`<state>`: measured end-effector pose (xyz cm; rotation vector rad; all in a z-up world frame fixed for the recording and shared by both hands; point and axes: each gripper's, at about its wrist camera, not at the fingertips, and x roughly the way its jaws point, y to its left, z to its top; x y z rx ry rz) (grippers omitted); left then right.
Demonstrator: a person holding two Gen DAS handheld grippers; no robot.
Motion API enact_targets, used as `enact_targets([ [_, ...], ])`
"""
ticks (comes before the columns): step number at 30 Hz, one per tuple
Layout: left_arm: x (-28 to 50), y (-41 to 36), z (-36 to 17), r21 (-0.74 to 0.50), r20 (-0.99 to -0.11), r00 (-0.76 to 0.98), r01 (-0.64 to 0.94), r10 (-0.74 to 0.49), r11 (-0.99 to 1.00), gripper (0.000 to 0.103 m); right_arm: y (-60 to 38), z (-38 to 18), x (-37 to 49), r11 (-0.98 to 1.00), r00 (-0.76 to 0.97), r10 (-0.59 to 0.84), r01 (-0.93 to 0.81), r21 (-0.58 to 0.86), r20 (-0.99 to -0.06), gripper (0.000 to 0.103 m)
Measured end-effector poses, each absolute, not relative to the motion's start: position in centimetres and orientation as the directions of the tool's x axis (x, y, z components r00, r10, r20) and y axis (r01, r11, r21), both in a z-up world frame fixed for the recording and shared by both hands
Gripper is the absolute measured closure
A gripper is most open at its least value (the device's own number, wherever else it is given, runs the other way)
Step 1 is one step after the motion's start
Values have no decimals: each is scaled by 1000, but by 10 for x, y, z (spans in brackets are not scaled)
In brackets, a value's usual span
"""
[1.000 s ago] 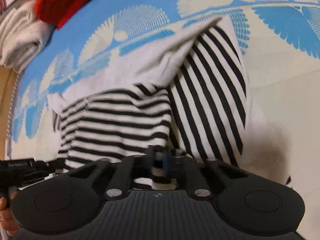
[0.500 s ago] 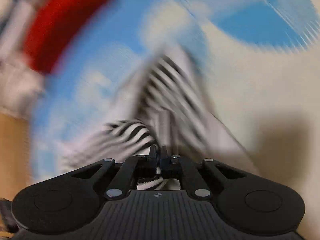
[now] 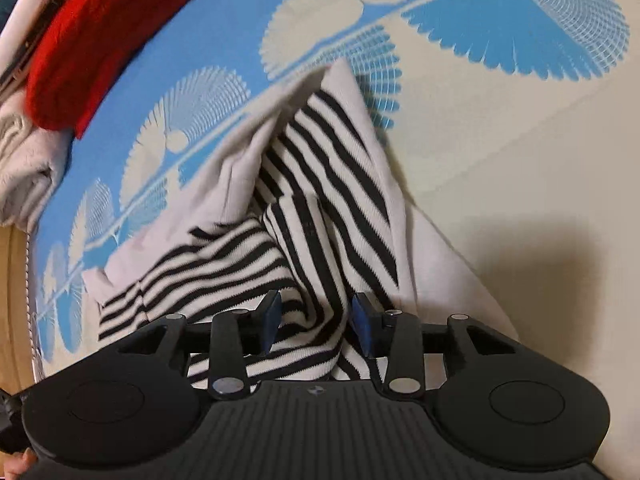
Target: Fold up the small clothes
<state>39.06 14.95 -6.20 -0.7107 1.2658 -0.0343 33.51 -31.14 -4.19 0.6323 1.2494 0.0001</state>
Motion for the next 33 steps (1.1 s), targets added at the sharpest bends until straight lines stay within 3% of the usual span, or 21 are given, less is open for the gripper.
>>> enact_targets([
  [3, 392, 147, -63, -520, -845, 334, -340, -417, 783, 64, -300, -44, 340, 839, 329, 373, 279, 467, -867, 63],
  [4, 392, 145, -62, -522, -844, 336, -330, -419, 786, 71, -297, -42, 341, 843, 333, 379, 262, 471, -864, 68],
  [5, 393, 144, -61, -528, -839, 344, -321, -423, 787, 92, -295, -40, 342, 840, 343, 393, 244, 485, -853, 88],
  [6, 392, 144, -56, -536, -829, 366, -309, -422, 786, 97, -295, -38, 343, 828, 362, 408, 240, 507, -838, 99],
  [8, 391, 147, -35, -559, -794, 448, -271, -411, 784, 97, -303, -23, 342, 781, 447, 434, 246, 574, -782, 99],
  [11, 387, 150, 13, -594, -687, 595, -130, -417, 793, 97, -322, 6, 341, 686, 588, 484, 204, 698, -648, 99],
  [13, 384, 153, 23, -607, -665, 612, -109, -428, 787, 97, -332, 17, 340, 672, 631, 480, 183, 718, -610, 99],
  [15, 387, 150, 8, -569, -735, 530, -145, -422, 809, 97, -335, 10, 342, 691, 595, 470, 212, 691, -652, 99],
  [17, 393, 142, -23, -471, -844, 382, -194, -376, 860, 91, -330, -15, 346, 763, 464, 423, 281, 582, -778, 99],
  [20, 394, 135, -38, -265, -927, 324, -199, -192, 944, 89, -317, -44, 345, 871, 309, 236, 352, 341, -921, 89],
  [23, 391, 137, -7, -274, -866, 468, -155, -173, 949, 89, -317, -24, 345, 878, 387, 212, 328, 348, -898, 89],
  [25, 388, 132, 7, -356, -806, 533, -88, -258, 930, 89, -315, -3, 343, 885, 483, 193, 291, 364, -854, 89],
  [27, 389, 122, 1, -425, -790, 505, -42, -348, 904, 89, -308, 10, 344, 881, 558, 247, 211, 424, -792, 79],
  [30, 396, 109, -36, -396, -861, 379, -78, -341, 915, 89, -298, 3, 348, 833, 545, 392, 132, 538, -741, 68],
  [33, 399, 109, -77, -247, -950, 233, -147, -209, 958, 93, -290, -32, 354, 843, 414, 382, 210, 495, -826, 67],
])
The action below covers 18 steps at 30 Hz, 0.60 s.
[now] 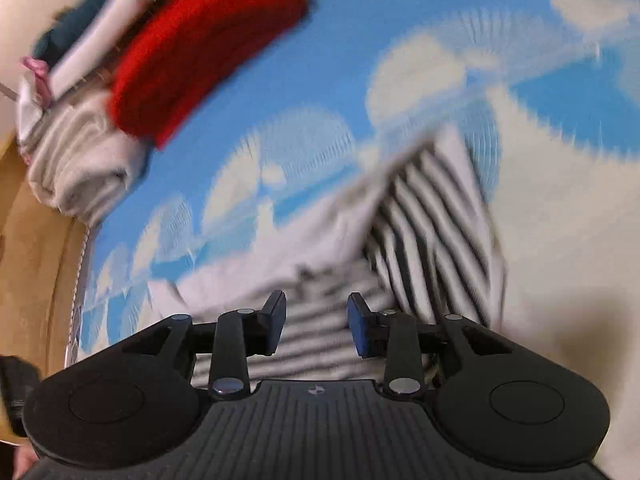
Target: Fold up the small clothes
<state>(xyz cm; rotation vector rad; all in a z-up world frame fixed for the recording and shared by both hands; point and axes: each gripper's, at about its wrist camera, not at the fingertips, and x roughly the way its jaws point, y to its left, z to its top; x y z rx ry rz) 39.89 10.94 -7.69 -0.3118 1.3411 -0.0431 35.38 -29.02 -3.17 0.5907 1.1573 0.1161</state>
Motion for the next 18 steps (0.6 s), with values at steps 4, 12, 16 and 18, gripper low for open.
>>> enact_targets([
  [4, 400, 105, -48, -231, -934, 306, -125, -184, 965, 89, -288, -53, 355, 871, 319, 303, 291, 396, -898, 81],
  [12, 397, 74, -54, -202, -948, 261, -54, -181, 978, 79, -255, -42, 356, 906, 407, 297, 166, 390, -864, 70],
  [16, 389, 66, -53, -93, -966, 247, -63, -75, 994, 77, -257, -50, 344, 921, 383, 214, 227, 316, -899, 73],
  [18, 383, 62, -22, -103, -939, 336, -58, -78, 993, 74, -260, -26, 331, 924, 445, 187, 223, 310, -876, 71],
])
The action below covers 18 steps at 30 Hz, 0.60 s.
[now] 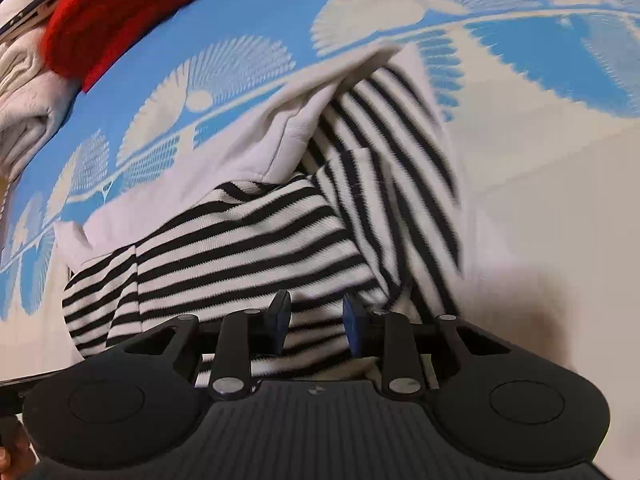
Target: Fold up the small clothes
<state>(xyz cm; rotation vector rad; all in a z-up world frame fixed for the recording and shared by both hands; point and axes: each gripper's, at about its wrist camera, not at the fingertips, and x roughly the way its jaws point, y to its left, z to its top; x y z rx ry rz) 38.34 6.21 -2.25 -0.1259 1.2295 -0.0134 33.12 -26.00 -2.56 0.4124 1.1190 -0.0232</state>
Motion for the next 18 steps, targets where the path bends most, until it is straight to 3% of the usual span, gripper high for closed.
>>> enact_targets([
  [3, 368, 55, 21, -137, -866, 486, -10, -115, 990, 64, -263, 12, 311, 936, 548, 146, 194, 295, -824, 71],
  [6, 356, 47, 48, -142, -782, 610, 25, -127, 990, 63, -273, 47, 287, 943, 642, 122, 164, 291, -757, 71],
  [11, 328, 42, 71, -14, -663, 747, 66, -58, 998, 63, -286, 86, 231, 952, 748, 89, 130, 277, -658, 71],
  [18, 270, 56, 98, -8, -673, 739, 46, -40, 999, 63, -297, 99, 165, 976, 809, -25, 146, 159, -587, 71],
])
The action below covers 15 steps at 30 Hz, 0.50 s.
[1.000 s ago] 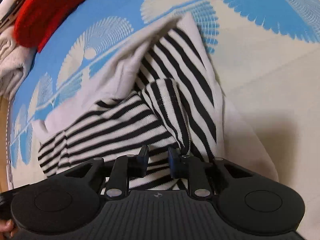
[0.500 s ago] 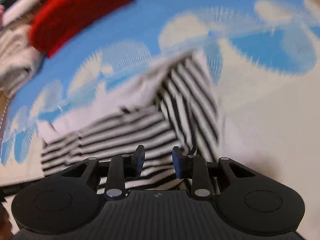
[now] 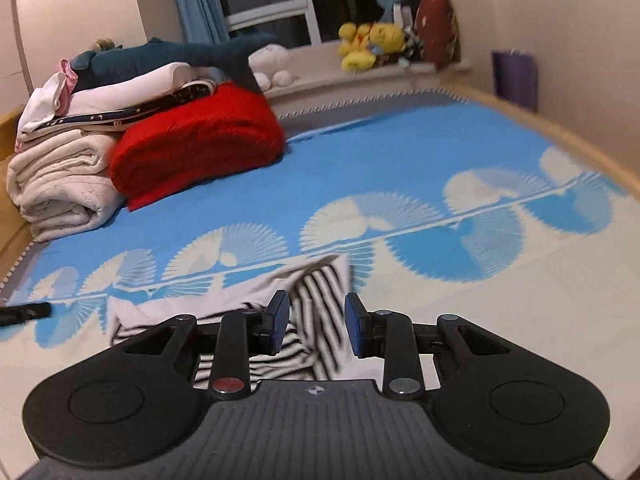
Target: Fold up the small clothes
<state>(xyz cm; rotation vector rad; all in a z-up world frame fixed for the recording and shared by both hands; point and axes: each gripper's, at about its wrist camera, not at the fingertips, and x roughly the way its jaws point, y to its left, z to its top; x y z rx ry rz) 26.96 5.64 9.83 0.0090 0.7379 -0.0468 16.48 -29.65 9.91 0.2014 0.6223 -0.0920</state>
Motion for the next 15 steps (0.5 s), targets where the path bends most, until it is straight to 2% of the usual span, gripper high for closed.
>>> enact_targets([
  [3, 224, 68, 109, -12, -661, 750, 35, -35, 999, 64, -302, 96, 144, 969, 802, -12, 157, 192, -597, 71],
  [7, 165, 78, 102, -11, -641, 767, -15, 5, 1000, 77, -302, 88, 113, 978, 811, -2, 122, 167, -585, 71],
  [9, 138, 78, 89, -12, -645, 764, -27, 13, 1000, 78, -304, 80, 99, 982, 804, -5, 117, 151, -594, 71],
  [12, 108, 73, 58, -17, -670, 742, -22, 5, 1000, 80, -312, 66, 77, 981, 789, -9, 126, 147, -615, 71],
  [15, 91, 64, 20, -31, -750, 661, -18, -12, 999, 84, -321, 54, 60, 981, 785, -10, 129, 147, -619, 71],
])
